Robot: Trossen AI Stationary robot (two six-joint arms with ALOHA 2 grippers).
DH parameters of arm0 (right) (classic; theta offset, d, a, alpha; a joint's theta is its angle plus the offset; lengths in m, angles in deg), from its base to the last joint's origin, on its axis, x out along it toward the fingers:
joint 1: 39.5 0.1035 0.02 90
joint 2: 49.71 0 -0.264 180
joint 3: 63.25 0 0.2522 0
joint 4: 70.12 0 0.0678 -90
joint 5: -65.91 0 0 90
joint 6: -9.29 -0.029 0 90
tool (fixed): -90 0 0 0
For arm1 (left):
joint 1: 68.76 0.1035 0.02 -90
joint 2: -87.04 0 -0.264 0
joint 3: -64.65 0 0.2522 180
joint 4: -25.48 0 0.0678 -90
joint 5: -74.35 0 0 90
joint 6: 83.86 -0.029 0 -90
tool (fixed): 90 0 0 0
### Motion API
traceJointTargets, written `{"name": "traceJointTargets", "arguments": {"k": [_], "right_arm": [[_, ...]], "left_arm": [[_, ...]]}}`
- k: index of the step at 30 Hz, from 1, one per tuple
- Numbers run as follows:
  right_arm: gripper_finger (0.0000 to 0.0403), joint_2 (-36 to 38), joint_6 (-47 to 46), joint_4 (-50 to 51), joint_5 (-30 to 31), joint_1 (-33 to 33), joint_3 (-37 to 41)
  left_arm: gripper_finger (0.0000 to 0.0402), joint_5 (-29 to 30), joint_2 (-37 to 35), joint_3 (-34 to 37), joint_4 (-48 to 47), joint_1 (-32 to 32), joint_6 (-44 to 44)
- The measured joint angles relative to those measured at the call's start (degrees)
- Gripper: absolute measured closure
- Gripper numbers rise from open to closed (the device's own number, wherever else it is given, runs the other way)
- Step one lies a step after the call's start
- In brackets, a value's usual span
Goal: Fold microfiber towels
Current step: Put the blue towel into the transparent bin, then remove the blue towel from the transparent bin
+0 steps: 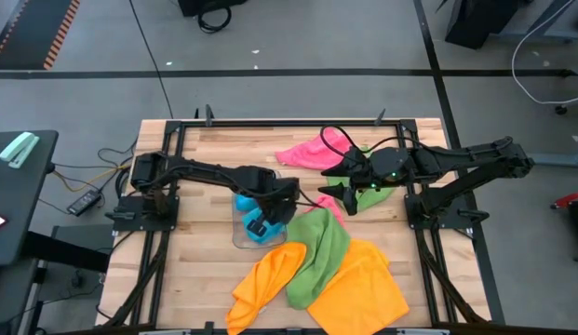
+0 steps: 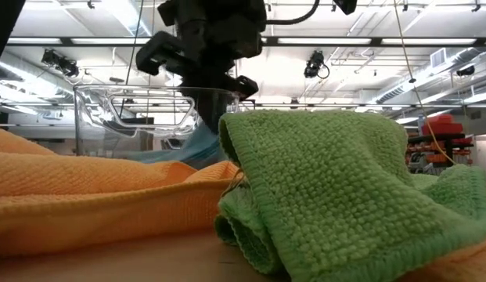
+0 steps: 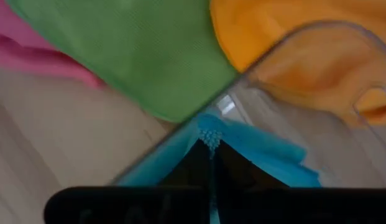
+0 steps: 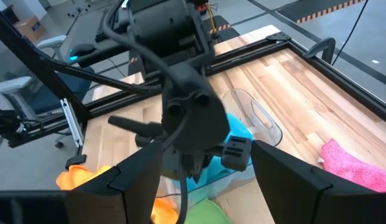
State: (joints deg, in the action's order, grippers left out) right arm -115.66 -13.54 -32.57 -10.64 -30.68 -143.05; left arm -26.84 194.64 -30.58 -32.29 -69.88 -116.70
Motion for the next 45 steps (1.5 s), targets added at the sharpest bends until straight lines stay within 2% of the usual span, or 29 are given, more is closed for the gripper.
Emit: {"name": "traceJointTargets", "arguments": {"k": [7,15,24,27,32,38,41,45], "right_arm": [[0.0148,0.0,-0.1,-0.3,0.0,0.0,0.0],[0.0148,0.0,0.0,-0.3,0.0,0.0,0.0],[0.0148,0.0,-0.1,-0.3,0.0,0.0,0.0],[0.0148,0.0,-0.1,-0.3,0.0,0.0,0.0],[0.0148,0.0,-0.2,-0.3,0.0,0.0,0.0],[0.0148,0.0,0.1,-0.2,0.0,0.0,0.0],[0.0148,0.0,0.2,0.0,0.0,0.0,0.0],[0.0148,0.0,0.5,0.1,0.0,0.0,0.0]], "left_arm": [[0.0371,-0.1,0.8,-0.2,1.5,0.0,4.2],[0.0389,-0.1,3.2,-0.2,2.0,-1.5,3.3],[0.0354,3.2,3.8,-0.2,6.5,-2.6,3.9],[0.0336,3.3,5.0,-0.1,5.4,-2.7,7.0],[0.0276,3.3,5.4,-0.1,7.3,-2.3,14.1],[0.0209,2.8,2.3,-0.2,4.4,-1.1,18.7],[0.0193,1.2,0.1,-0.2,1.0,-0.7,20.9],[0.0191,-0.1,-2.4,-0.2,-4.2,0.5,23.2]]}}
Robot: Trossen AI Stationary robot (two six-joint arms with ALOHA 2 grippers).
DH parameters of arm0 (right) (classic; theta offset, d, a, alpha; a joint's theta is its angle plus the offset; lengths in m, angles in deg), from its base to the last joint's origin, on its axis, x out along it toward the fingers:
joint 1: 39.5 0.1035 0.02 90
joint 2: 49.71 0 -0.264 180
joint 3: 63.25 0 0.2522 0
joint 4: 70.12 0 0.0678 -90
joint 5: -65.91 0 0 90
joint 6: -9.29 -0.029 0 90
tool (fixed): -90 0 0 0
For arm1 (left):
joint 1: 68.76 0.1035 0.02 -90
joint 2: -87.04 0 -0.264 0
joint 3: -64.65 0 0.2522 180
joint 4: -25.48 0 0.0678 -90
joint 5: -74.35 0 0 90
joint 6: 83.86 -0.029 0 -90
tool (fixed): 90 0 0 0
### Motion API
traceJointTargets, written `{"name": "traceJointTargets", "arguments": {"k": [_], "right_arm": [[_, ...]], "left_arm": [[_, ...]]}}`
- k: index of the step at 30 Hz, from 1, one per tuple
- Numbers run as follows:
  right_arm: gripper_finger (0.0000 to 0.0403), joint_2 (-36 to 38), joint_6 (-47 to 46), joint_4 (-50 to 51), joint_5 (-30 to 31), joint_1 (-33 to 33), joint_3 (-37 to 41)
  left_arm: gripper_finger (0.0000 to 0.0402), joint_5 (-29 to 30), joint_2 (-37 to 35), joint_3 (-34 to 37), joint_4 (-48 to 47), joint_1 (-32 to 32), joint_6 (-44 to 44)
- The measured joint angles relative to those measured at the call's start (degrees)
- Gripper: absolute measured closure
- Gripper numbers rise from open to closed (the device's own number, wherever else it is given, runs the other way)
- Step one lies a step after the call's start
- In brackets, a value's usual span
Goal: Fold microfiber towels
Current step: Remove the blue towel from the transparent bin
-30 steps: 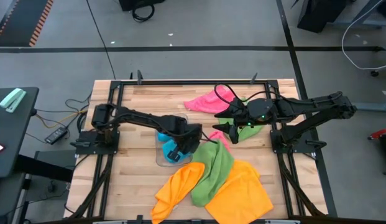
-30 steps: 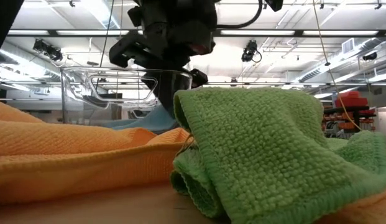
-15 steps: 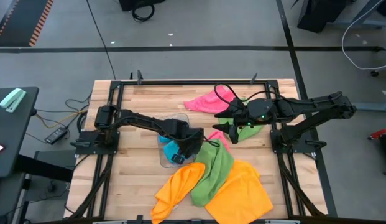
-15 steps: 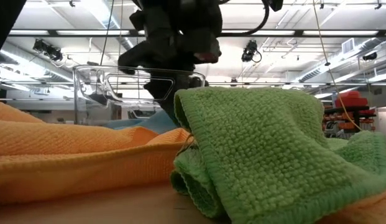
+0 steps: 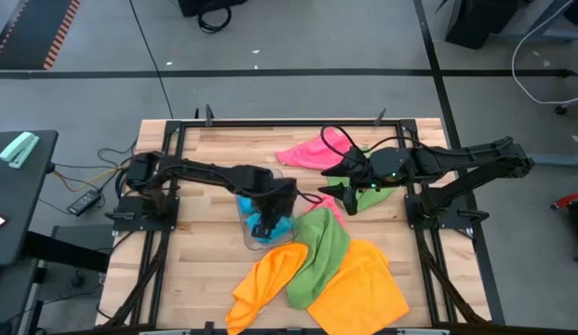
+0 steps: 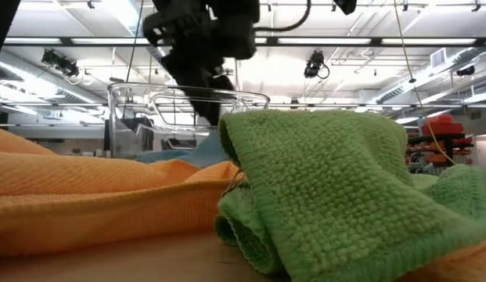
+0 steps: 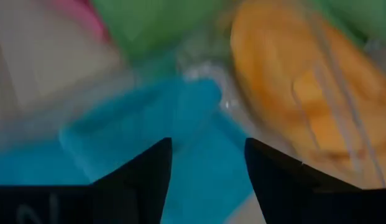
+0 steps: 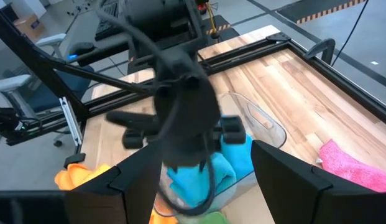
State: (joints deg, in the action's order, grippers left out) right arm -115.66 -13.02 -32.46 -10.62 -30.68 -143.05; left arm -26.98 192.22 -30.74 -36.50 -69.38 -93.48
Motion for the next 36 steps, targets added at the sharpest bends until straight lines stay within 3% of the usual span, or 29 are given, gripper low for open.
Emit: {"name": "traceJointTargets", "arguments": {"k": [5,12,23,27,31,36], "right_arm": [[0.0148,0.0,0.7,0.0,0.0,0.0,0.0],[0.0148,0.0,0.6,-0.1,0.0,-0.1,0.0],[0.0148,0.0,0.6,-0.1,0.0,-0.1,0.0],[0.0148,0.0,0.6,-0.1,0.0,-0.1,0.0],[0.0148,0.0,0.6,-0.1,0.0,-0.1,0.0],[0.0148,0.0,0.6,-0.1,0.0,-0.1,0.0]], "left_arm": [[0.0210,0.1,-0.8,0.0,-4.4,3.0,0.1],[0.0222,-2.6,-0.6,3.7,-2.1,7.1,3.3],[0.0126,-0.9,-0.1,11.3,7.3,5.1,3.2],[0.0109,-0.5,-0.1,13.7,10.6,4.5,4.8],[0.0113,-0.3,-0.1,15.7,13.8,4.6,7.9],[0.0146,-0.4,-0.1,17.5,17.0,4.7,9.4]]}}
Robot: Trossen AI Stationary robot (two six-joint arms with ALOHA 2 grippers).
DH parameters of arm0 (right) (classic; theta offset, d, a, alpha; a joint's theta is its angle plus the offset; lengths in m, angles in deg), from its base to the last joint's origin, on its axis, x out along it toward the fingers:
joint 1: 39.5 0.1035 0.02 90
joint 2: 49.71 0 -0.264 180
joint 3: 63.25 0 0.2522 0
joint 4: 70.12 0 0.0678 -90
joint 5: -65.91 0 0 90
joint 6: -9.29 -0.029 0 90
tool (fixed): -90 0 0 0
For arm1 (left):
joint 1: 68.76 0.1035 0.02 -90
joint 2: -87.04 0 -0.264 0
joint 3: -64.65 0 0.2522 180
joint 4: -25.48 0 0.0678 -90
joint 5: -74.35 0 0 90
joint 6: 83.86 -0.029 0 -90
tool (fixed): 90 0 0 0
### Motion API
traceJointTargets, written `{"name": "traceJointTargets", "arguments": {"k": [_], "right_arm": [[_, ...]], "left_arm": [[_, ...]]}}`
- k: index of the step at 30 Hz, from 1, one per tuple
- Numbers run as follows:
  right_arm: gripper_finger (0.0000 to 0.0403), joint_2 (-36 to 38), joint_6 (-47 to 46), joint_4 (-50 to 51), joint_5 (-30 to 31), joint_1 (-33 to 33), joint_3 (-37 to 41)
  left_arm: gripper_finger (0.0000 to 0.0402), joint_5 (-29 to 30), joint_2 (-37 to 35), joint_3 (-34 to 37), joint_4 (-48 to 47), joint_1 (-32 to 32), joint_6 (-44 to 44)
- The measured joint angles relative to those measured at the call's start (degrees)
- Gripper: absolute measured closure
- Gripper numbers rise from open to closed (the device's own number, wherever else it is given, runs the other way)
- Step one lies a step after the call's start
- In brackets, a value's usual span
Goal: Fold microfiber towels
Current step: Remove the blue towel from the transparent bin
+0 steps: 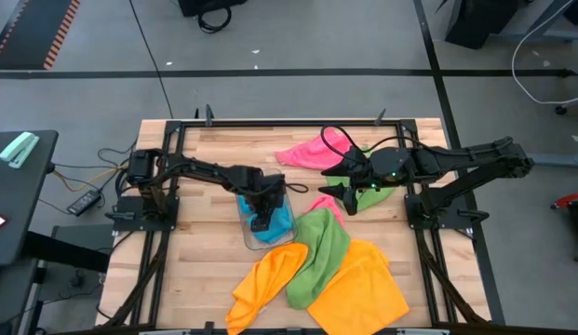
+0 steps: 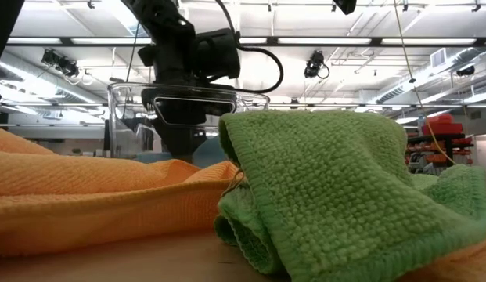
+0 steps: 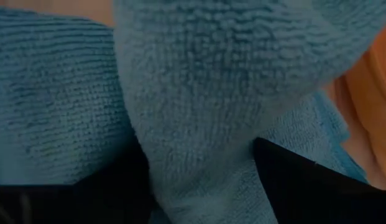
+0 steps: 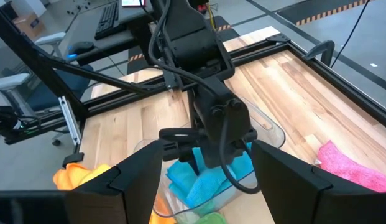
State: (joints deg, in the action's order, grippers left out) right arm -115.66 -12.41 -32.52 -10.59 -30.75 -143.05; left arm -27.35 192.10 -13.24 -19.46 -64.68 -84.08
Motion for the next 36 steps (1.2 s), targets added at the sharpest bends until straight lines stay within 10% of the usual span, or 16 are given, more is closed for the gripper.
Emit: {"name": "traceJointTargets", "arguments": {"k": [14,36], "right_arm": [[0.0148,0.0,-0.4,0.0,0.0,0.0,0.0],[0.0148,2.9,-0.6,7.1,1.3,0.0,0.0]], "left_arm": [[0.0384,-0.5,0.0,-5.1,-5.5,-0.5,-1.8],[0.0384,-11.5,-0.1,-34.7,-32.6,-0.4,-8.7]]}}
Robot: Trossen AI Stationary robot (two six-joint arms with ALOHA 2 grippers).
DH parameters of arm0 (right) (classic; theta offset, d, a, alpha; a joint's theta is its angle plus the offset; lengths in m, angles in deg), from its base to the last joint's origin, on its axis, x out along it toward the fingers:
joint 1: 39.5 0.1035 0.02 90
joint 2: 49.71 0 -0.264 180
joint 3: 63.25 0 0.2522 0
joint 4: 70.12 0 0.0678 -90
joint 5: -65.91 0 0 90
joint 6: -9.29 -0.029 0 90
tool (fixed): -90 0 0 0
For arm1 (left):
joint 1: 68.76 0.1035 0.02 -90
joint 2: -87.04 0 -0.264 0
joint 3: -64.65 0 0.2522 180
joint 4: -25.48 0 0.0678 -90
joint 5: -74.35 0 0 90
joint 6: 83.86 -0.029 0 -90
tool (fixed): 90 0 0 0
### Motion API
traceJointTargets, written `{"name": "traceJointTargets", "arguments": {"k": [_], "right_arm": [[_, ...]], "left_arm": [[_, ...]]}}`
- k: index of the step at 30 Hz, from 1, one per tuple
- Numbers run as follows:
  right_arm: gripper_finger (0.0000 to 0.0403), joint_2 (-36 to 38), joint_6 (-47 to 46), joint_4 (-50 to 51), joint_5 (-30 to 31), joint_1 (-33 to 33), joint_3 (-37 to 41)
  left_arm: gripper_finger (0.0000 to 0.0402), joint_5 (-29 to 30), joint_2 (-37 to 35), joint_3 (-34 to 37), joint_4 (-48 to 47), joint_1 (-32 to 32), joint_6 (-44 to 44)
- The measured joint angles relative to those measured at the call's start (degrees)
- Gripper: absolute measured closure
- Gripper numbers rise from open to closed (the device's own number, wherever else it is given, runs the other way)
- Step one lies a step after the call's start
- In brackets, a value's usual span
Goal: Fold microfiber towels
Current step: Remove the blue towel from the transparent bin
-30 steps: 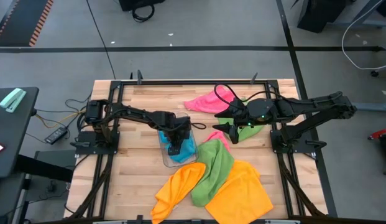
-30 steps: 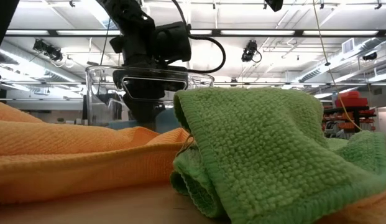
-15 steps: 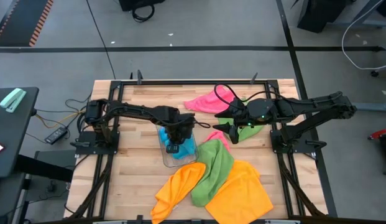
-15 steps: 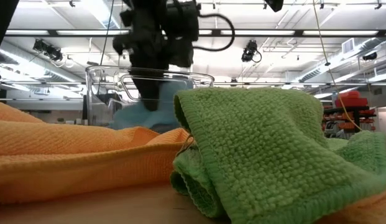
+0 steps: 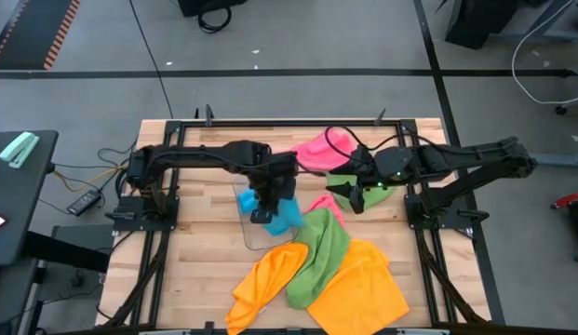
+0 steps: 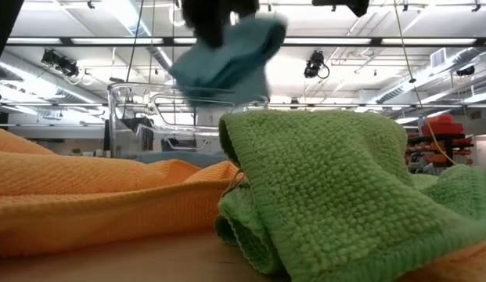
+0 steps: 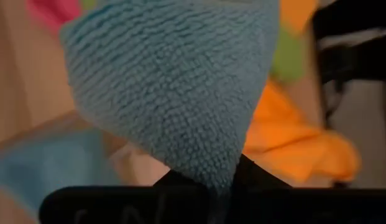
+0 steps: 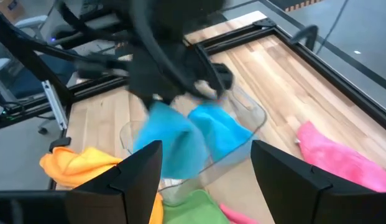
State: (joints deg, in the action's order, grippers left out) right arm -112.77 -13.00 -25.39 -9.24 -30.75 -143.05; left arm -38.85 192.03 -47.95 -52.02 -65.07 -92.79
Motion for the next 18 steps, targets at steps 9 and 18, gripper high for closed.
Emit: {"name": "traceJointTargets", "arguments": {"k": [9,18], "right_arm": [[0.0148,4.3,-7.1,4.9,0.4,0.1,0.0],[0.0148,9.2,-16.0,10.7,0.1,1.9,0.0]], "left_arm": [[0.0370,-0.3,0.8,0.8,27.0,-1.1,16.6],[0.0378,2.1,10.1,4.0,53.6,-2.0,40.2]]}}
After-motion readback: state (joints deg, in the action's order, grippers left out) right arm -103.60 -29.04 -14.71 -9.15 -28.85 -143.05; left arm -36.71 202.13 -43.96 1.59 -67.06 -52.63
